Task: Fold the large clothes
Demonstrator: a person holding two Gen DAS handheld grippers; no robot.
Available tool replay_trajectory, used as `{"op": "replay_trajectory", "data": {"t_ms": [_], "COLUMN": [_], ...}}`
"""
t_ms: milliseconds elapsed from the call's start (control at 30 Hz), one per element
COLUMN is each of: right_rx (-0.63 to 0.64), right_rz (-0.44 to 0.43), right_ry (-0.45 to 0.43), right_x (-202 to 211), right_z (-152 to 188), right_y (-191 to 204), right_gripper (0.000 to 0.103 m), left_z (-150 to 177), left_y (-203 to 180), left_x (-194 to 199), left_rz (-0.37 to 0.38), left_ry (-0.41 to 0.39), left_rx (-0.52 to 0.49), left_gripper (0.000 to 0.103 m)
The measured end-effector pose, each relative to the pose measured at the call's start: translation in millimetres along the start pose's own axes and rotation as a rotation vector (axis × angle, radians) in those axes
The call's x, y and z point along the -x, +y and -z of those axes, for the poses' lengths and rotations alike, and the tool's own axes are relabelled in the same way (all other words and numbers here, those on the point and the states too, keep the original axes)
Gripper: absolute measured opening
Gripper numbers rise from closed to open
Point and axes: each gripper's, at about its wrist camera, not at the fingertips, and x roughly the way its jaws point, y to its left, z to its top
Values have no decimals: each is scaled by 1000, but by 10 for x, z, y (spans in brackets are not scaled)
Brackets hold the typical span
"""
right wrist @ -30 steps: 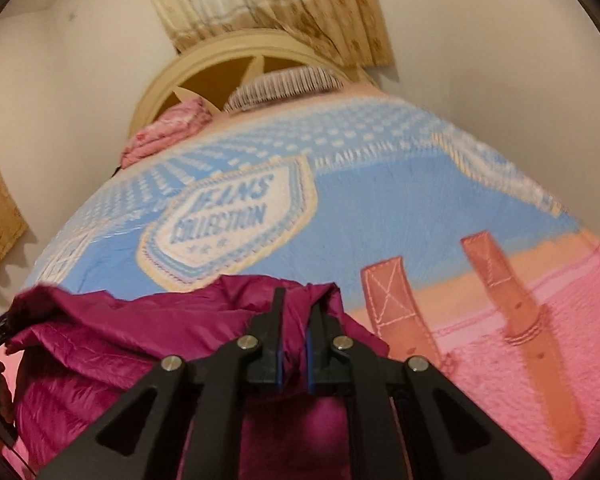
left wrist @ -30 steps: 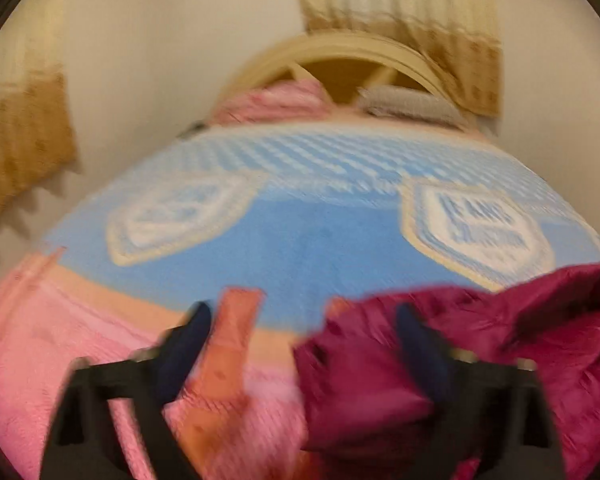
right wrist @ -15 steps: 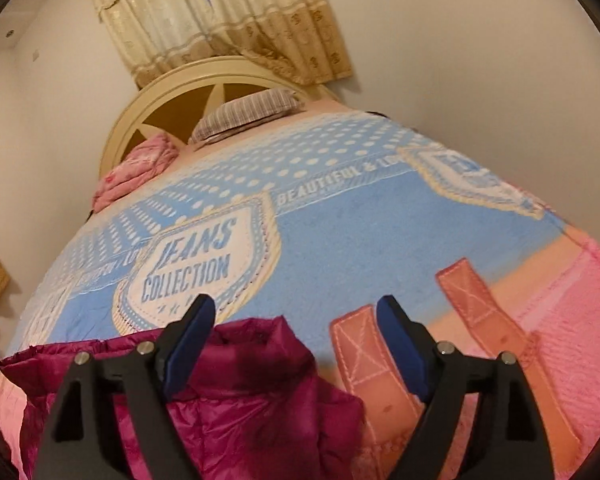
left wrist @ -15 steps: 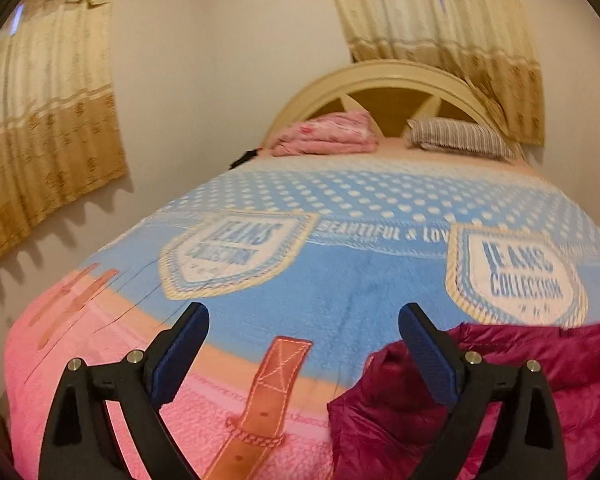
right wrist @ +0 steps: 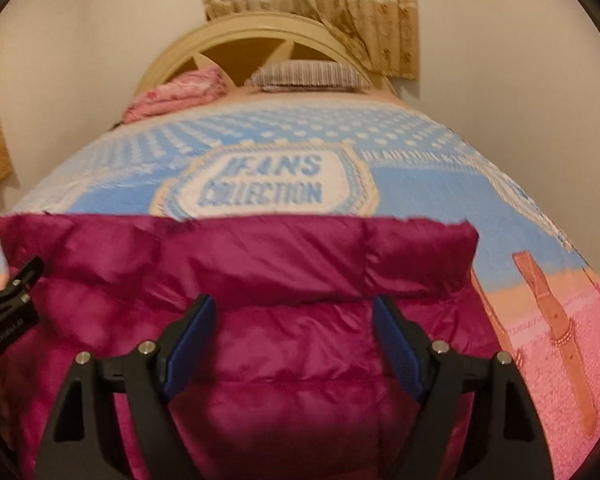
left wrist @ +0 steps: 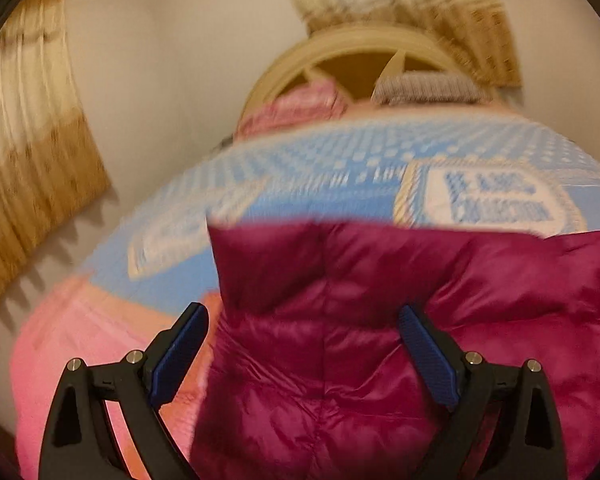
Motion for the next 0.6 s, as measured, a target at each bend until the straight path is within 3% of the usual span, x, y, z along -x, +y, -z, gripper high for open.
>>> {"op": "replay_trajectory", "data": {"t_ms": [167, 600], "right_rx": [-52, -39], "right_rz": [-13, 0], "right_ry": [26, 72], "right_x": [-159, -324], "right_z": [82, 119], "right_y": [-182, -130], "right_gripper": [82, 83], "left_z": [46, 140], "left_y": [25, -110], "left_x": [-293, -475], "left_rz": [38, 39], "left_ry": [85, 140], "left_rx": [47, 7], "left_gripper": [97, 99]}}
